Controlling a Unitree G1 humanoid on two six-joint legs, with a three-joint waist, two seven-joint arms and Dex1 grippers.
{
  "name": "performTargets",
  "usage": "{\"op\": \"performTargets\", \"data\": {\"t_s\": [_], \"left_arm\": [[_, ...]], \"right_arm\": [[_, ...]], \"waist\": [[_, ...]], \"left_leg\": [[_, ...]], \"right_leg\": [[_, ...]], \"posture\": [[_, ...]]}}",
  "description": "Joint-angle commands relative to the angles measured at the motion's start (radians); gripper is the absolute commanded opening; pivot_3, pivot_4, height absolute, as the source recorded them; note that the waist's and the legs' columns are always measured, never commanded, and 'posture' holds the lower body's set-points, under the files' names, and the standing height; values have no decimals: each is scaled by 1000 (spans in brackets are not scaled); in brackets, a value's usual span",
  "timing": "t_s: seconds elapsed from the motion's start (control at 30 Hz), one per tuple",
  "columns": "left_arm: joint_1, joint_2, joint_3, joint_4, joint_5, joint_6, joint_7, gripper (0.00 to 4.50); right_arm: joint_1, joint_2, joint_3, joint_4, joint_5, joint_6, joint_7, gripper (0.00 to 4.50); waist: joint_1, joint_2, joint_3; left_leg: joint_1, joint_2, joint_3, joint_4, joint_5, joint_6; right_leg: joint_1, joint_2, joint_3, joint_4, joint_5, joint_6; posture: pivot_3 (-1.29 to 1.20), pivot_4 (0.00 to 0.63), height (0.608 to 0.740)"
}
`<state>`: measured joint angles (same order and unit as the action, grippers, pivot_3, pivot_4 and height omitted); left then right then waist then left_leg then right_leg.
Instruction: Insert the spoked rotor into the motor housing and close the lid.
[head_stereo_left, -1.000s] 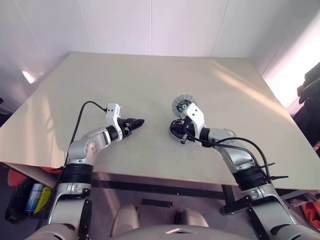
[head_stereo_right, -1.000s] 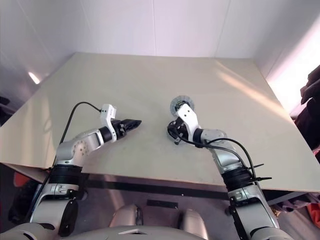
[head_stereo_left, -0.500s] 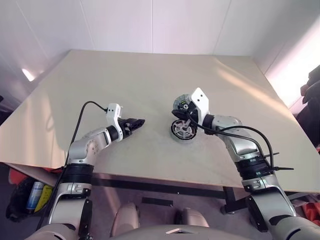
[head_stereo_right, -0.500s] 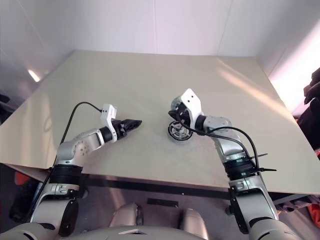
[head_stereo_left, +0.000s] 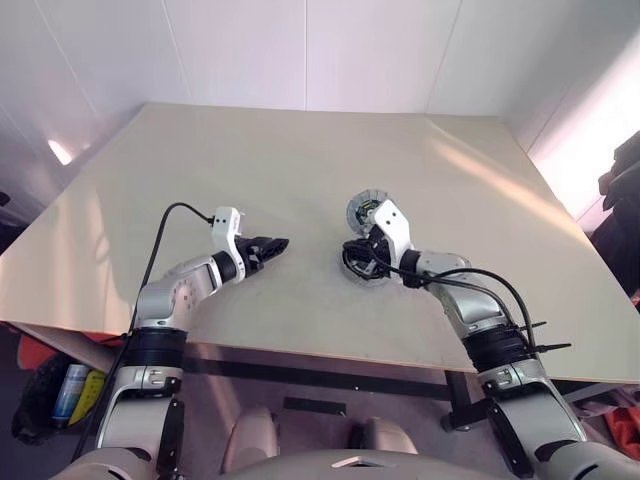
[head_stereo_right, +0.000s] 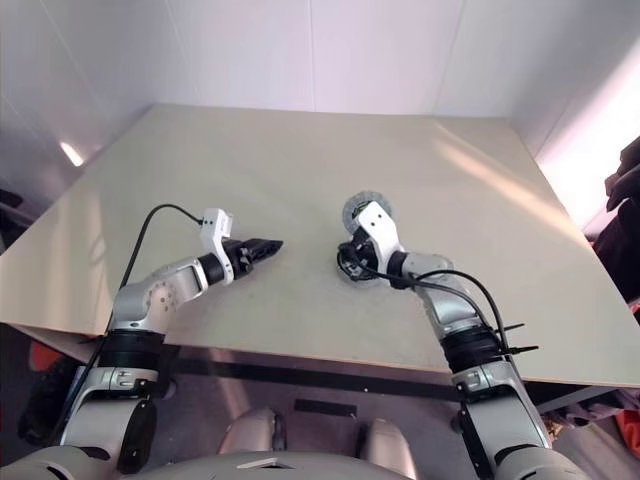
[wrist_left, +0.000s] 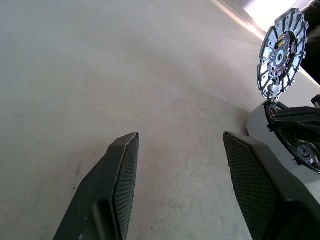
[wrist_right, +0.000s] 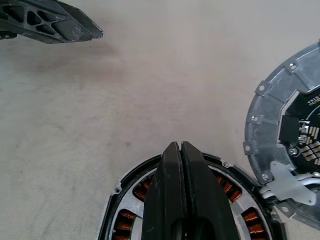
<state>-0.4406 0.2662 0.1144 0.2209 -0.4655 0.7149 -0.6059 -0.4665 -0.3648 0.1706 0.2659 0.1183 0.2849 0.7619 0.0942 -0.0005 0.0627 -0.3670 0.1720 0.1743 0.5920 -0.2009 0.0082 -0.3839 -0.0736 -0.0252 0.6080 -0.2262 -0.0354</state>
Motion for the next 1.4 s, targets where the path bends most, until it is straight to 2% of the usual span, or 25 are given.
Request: {"op": "performTargets", "data": {"t_s": [0.03,0.23,0.7,1.07,1.27,1.4], "left_arm": [[-20,-3,-2,-25,-5,-18,-3,2841],[-21,-5,-3,-25,-6,-17,-6,2841],[-28,-3,-1,-19,-6,-18,-10,2841],[-31,-1,5,-18,-6,-21,-6,2841],[-36,-1,4,-10,-3,-26,-3,2841],[-37,-1,5,-7,-4,-29,-4,2841]], "right_arm": [[-48,-16,-52,-97,38,7,6,0],[-56,-28,-76,-168,68,30,18,0],[-61,-45,-81,-187,72,35,25,0],[21,-12,-17,22,-12,-5,-19,0],[-44,-32,-58,-8,8,-12,-25,0],[-68,-35,-73,-100,42,1,-10,0]], "waist": [[0,0,0],[-1,0,0],[0,0,0],[0,0,0],[1,0,0],[0,0,0]], "left_leg": [[-2,0,0,0,0,-1],[-5,0,0,0,1,-1],[-4,0,0,0,1,0],[-3,0,1,1,0,0],[-1,0,0,1,0,0],[-2,0,0,1,0,0]], "right_leg": [[-2,0,0,0,0,0],[-5,0,0,0,0,0],[-4,0,0,1,0,0],[-3,0,0,1,0,0],[0,0,0,1,0,0],[-2,0,0,1,0,0]], "posture": [[0,0,740],[0,0,740],[0,0,740],[0,0,740],[0,0,740],[0,0,740]]}}
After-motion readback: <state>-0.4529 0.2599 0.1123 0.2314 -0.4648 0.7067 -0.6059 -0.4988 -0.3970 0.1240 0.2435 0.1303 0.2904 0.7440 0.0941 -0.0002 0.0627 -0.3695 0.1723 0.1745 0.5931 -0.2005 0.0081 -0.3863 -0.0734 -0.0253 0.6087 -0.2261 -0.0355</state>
